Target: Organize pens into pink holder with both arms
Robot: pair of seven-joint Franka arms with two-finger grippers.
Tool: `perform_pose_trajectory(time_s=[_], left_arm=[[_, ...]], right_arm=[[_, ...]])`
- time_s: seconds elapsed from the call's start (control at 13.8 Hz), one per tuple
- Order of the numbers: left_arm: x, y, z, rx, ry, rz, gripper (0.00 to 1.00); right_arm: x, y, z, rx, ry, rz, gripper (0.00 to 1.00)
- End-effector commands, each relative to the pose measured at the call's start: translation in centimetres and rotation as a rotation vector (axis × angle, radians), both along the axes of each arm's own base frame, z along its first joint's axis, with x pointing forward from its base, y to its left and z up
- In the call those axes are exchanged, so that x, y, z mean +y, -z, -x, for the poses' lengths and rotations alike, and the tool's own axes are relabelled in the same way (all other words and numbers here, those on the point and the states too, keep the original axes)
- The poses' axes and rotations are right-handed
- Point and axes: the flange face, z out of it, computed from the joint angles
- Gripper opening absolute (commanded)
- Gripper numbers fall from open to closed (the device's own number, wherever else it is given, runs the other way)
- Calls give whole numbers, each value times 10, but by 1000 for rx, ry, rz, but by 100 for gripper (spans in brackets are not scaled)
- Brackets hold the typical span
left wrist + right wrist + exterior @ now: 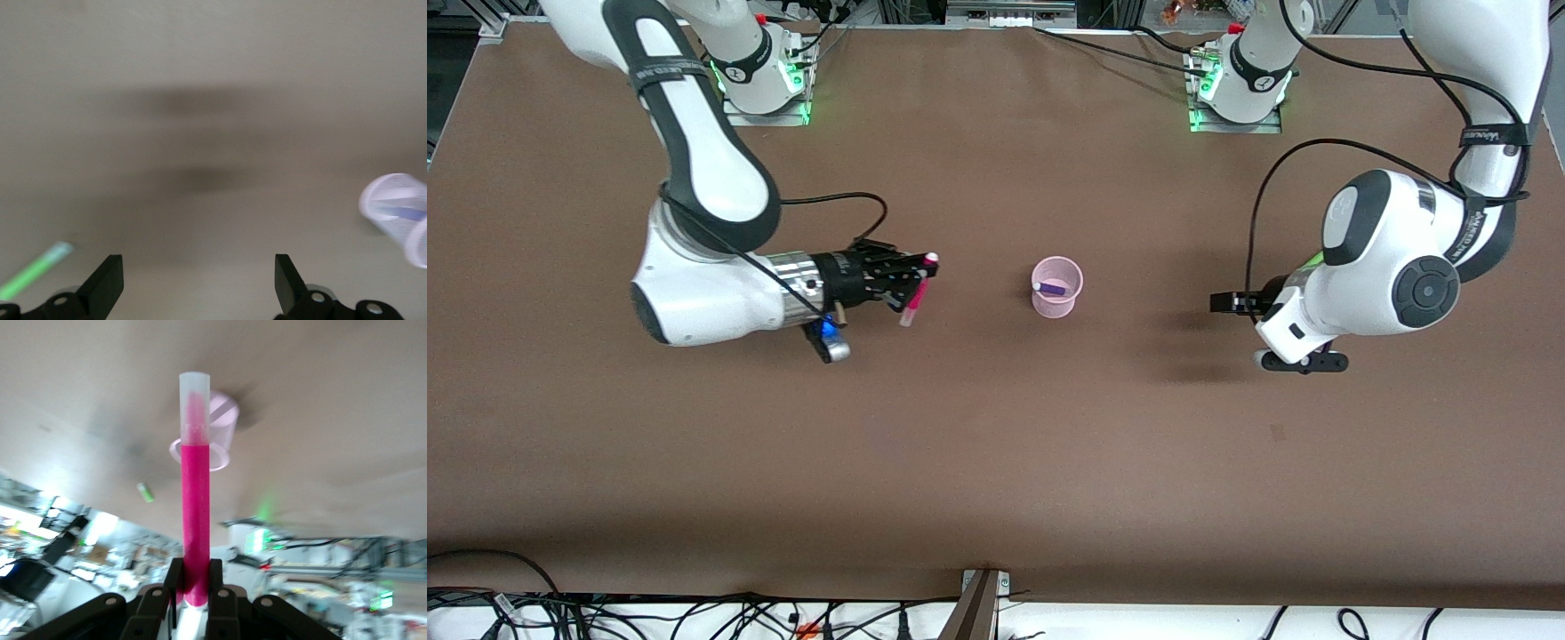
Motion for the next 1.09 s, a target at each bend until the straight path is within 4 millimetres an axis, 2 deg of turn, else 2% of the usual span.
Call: perform_pose_trajectory(time_s=[0.0, 0.07, 0.22, 0.36, 0.51, 0.65, 0.87, 1.02], left_arm=[[-6, -42, 5, -66, 102, -78, 100], [-8, -64, 5, -110, 124, -80, 100], [-8, -77, 4, -140, 203, -70, 100], [-12, -93, 8, -160, 241, -74, 100], [-12, -98, 9, -167, 241, -75, 100], [-11, -119, 19, -169, 241, -96, 100], [1, -158, 28, -224, 214, -121, 100], [21, -182, 35, -267, 180, -137, 100]], right_arm=[[68, 27, 23, 90, 135, -31, 0], [90, 33, 33, 118, 186, -40, 0], [128, 42, 51, 240, 337, -59, 0], [152, 46, 71, 284, 390, -48, 0], [169, 56, 92, 312, 401, -48, 0], [181, 70, 113, 324, 414, -26, 0], [186, 88, 125, 313, 401, -6, 0], [186, 99, 124, 278, 396, -2, 0]])
